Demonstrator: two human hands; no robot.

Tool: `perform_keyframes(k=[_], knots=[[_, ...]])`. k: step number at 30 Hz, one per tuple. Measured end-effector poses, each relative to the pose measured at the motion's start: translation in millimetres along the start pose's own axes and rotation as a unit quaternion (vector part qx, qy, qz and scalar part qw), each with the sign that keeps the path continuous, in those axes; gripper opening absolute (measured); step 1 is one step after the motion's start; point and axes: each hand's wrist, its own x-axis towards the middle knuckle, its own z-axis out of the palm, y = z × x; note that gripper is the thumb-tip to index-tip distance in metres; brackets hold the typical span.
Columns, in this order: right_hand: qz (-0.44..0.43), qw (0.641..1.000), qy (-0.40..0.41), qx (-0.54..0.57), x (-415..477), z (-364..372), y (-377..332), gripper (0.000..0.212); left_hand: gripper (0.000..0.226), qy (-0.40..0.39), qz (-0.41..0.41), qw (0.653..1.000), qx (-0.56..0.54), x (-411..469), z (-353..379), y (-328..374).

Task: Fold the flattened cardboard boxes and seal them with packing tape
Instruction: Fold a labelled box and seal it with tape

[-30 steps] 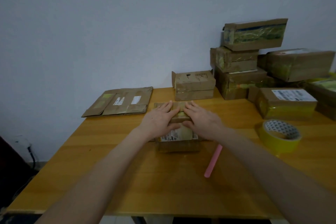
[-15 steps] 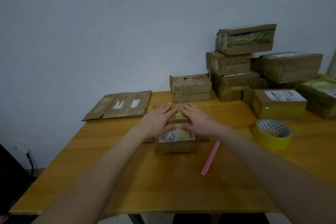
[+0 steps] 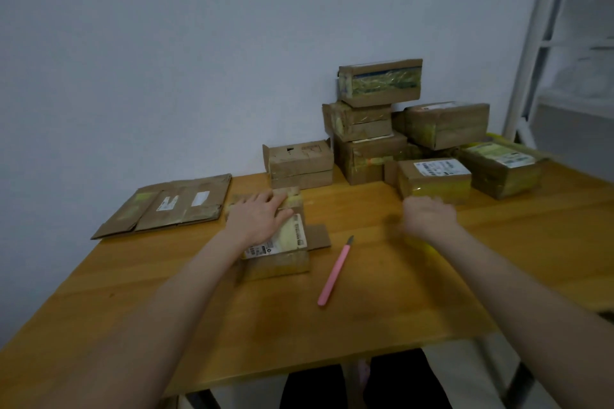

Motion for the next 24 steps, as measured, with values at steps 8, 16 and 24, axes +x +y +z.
perform_keyframes(k=[8,16,24], knots=[[-0.073,0.970,0.072,0.221,3,-16,-15,0.034,0.058,0.043,0.057,0.994,-0.080,-12,18,-39],[-0.315,0.812,0.010,0.491,-5,-83,-134,0.033,0.050,0.055,0.009,0.946,-0.319,-16,16,-50],[-0.367,0.845,-0.046,0.387,10,-77,-163,0.036,0.047,0.116,-0.211,0.714,-0.657,-1,-24,-64]])
